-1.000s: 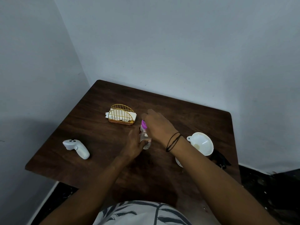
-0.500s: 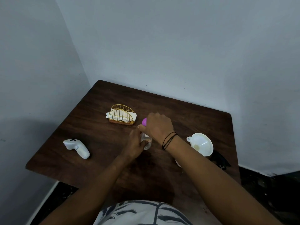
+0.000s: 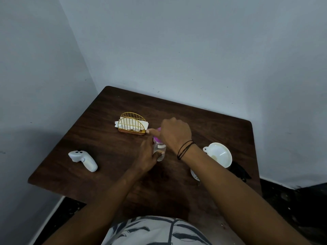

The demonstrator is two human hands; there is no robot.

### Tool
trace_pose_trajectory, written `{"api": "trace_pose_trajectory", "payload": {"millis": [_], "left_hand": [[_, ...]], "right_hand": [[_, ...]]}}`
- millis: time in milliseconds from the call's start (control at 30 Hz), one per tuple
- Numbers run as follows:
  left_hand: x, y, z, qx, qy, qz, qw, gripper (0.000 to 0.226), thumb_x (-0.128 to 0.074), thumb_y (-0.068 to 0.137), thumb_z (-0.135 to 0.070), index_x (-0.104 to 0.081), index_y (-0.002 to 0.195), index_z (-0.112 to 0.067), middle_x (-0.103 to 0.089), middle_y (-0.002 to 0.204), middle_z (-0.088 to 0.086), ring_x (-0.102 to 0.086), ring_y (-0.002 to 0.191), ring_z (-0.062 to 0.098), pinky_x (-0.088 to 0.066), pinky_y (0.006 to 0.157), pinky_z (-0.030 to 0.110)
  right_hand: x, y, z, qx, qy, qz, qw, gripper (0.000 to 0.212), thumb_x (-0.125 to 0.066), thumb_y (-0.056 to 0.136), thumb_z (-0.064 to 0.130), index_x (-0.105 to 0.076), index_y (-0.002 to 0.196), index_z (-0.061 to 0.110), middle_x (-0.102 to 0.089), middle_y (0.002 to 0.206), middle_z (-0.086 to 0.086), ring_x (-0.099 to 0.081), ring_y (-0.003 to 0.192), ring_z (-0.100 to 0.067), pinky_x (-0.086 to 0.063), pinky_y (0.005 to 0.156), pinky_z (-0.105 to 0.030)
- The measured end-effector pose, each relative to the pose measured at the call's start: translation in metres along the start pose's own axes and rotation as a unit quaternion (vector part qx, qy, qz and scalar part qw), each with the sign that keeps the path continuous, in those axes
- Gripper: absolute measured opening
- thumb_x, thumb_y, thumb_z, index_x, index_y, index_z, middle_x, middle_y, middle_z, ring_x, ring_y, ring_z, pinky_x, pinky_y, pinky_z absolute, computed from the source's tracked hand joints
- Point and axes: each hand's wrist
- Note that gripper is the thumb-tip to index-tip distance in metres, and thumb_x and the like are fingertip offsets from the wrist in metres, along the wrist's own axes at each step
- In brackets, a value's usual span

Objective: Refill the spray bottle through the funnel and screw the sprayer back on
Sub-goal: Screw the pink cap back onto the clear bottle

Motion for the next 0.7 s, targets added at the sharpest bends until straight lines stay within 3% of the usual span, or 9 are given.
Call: {"api": "trace_pose_trajectory", "payload": {"millis": [100, 233, 333, 400, 467, 533, 567, 633, 700], "left_hand": [[0.002, 0.001, -0.001, -0.017, 0.001, -0.013, 1.000, 0.058, -0.072, 0.086, -0.026, -0.046, 0.138, -0.026, -0.057, 0.133, -0.006, -0.054, 0.123, 0.011, -0.051, 0.100, 0.046], [0.002, 0.001, 0.002, -0.023, -0.003, -0.012, 1.000, 0.056, -0.075, 0.085, -0.022, -0.049, 0.135, -0.022, -0.059, 0.130, 0.001, -0.056, 0.122, 0.019, -0.051, 0.097, 0.050], [0.001, 0.000, 0.002, -0.015, -0.002, -0.011, 1.000, 0.053, -0.073, 0.084, -0.027, -0.050, 0.132, -0.024, -0.060, 0.127, -0.001, -0.056, 0.120, 0.018, -0.051, 0.097, 0.050], [0.002, 0.000, 0.001, -0.005, 0.000, -0.005, 1.000, 0.055, -0.072, 0.085, -0.029, -0.049, 0.134, -0.027, -0.059, 0.129, -0.003, -0.055, 0.122, 0.017, -0.051, 0.099, 0.050], [0.001, 0.001, 0.001, -0.001, 0.005, -0.009, 1.000, 0.055, -0.072, 0.084, -0.030, -0.048, 0.133, -0.029, -0.058, 0.129, -0.004, -0.054, 0.122, 0.016, -0.051, 0.099, 0.049], [0.001, 0.000, 0.003, -0.002, 0.006, -0.010, 1.000, 0.053, -0.073, 0.084, -0.030, -0.048, 0.131, -0.030, -0.058, 0.127, -0.004, -0.053, 0.120, 0.016, -0.051, 0.098, 0.049], [0.001, 0.000, 0.003, -0.005, 0.005, -0.006, 1.000, 0.053, -0.073, 0.084, -0.030, -0.048, 0.130, -0.030, -0.058, 0.128, -0.004, -0.053, 0.121, 0.017, -0.051, 0.098, 0.049], [0.001, 0.001, 0.003, 0.000, 0.001, 0.001, 1.000, 0.053, -0.072, 0.084, -0.031, -0.049, 0.132, -0.030, -0.057, 0.129, -0.005, -0.053, 0.122, 0.017, -0.051, 0.098, 0.049], [0.001, 0.001, 0.002, 0.017, -0.001, 0.005, 1.000, 0.056, -0.072, 0.084, -0.033, -0.047, 0.134, -0.033, -0.056, 0.132, -0.007, -0.052, 0.125, 0.015, -0.050, 0.100, 0.049]], "right_hand": [[0.000, -0.006, -0.002, 0.013, -0.009, -0.061, 0.998, 0.067, -0.033, 0.089, 0.074, -0.049, 0.063, 0.015, -0.048, 0.061, 0.003, -0.046, 0.052, -0.014, -0.036, 0.053, -0.027], [0.006, -0.013, -0.005, 0.147, 0.029, -0.015, 0.989, 0.029, -0.043, 0.097, 0.043, -0.055, 0.107, 0.019, -0.056, 0.098, -0.003, -0.058, 0.080, -0.022, -0.044, 0.062, -0.033], [0.011, -0.013, -0.007, 0.046, 0.006, -0.023, 0.999, 0.045, -0.041, 0.097, 0.053, -0.054, 0.073, 0.017, -0.057, 0.073, 0.001, -0.056, 0.064, -0.017, -0.043, 0.060, -0.030], [0.013, -0.012, -0.011, 0.015, 0.012, -0.031, 0.999, 0.050, -0.041, 0.095, 0.059, -0.049, 0.065, 0.020, -0.053, 0.065, 0.003, -0.056, 0.061, -0.016, -0.046, 0.060, -0.029], [0.015, -0.014, -0.014, 0.059, 0.052, -0.015, 0.997, 0.030, -0.054, 0.091, 0.048, -0.058, 0.089, 0.018, -0.057, 0.086, 0.002, -0.060, 0.077, -0.018, -0.049, 0.064, -0.030], [0.016, -0.014, -0.016, 0.125, 0.070, 0.055, 0.988, 0.043, -0.064, 0.084, 0.037, -0.054, 0.122, 0.020, -0.054, 0.109, 0.000, -0.057, 0.093, -0.020, -0.048, 0.068, -0.031], [0.014, -0.015, -0.016, 0.132, 0.068, 0.080, 0.986, 0.044, -0.066, 0.083, 0.037, -0.055, 0.122, 0.020, -0.054, 0.107, 0.000, -0.056, 0.092, -0.019, -0.048, 0.069, -0.031], [0.012, -0.015, -0.013, 0.075, 0.035, 0.043, 0.996, 0.030, -0.062, 0.085, 0.048, -0.061, 0.090, 0.018, -0.058, 0.085, 0.002, -0.056, 0.073, -0.015, -0.046, 0.062, -0.029], [0.011, -0.014, -0.016, 0.030, 0.002, -0.020, 0.999, 0.041, -0.056, 0.087, 0.057, -0.051, 0.069, 0.021, -0.053, 0.068, 0.005, -0.052, 0.059, -0.011, -0.041, 0.055, -0.027]]}}
Point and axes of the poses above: each hand's wrist, its own y-axis towards the middle knuckle, its own x-axis out of the back of the hand, z = x × y
